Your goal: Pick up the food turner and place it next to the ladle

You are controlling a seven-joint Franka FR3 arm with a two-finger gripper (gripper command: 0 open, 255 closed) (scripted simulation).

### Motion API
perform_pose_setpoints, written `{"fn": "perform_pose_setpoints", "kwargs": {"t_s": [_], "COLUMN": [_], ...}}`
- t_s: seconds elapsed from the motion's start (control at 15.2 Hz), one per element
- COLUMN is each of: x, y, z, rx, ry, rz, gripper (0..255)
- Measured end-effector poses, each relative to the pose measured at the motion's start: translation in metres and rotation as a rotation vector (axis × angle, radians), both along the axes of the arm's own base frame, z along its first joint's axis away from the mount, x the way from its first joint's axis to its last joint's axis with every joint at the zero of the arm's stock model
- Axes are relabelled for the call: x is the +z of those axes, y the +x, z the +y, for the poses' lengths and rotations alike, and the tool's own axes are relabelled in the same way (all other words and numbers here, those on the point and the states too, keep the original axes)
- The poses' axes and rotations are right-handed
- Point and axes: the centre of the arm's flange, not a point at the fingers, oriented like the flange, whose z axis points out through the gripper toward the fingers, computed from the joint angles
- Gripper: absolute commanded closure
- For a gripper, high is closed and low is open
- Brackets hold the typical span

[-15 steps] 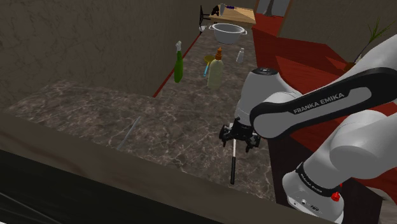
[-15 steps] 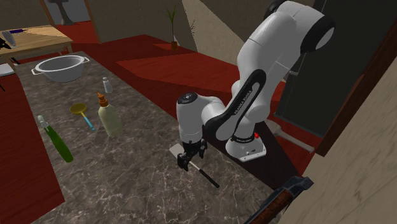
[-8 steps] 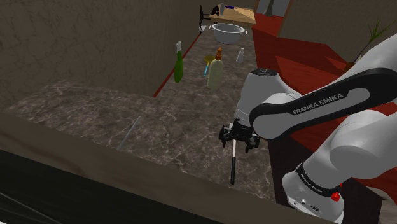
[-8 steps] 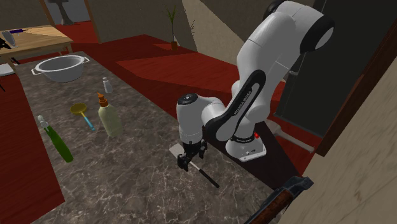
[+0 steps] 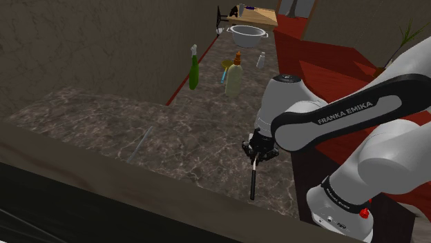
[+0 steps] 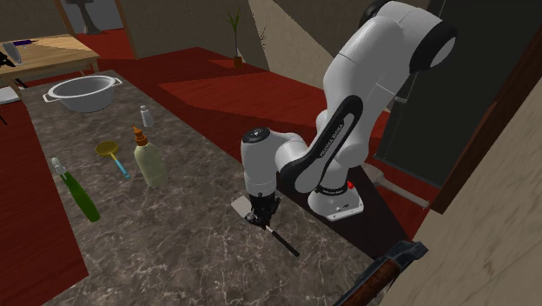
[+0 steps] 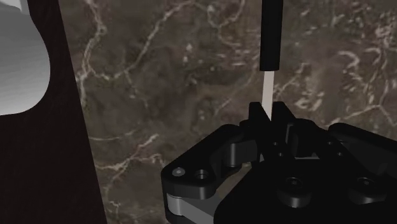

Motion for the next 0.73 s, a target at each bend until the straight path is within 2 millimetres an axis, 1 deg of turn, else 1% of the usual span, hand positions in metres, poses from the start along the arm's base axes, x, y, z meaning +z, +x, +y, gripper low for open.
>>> {"fn": "perform_pose_setpoints", "kwargs": {"t_s": [0.2, 0.53, 0.73], "x": [0.002, 0.025, 0.043], "y": [0.000, 0.001, 0.001], "z": [0.000, 0.000, 0.000], "rx": [0.000, 0.000, 0.000], "ry": [0.000, 0.000, 0.000], "rz": [0.000, -0.001, -0.001], "gripper": [255, 255, 255]}}
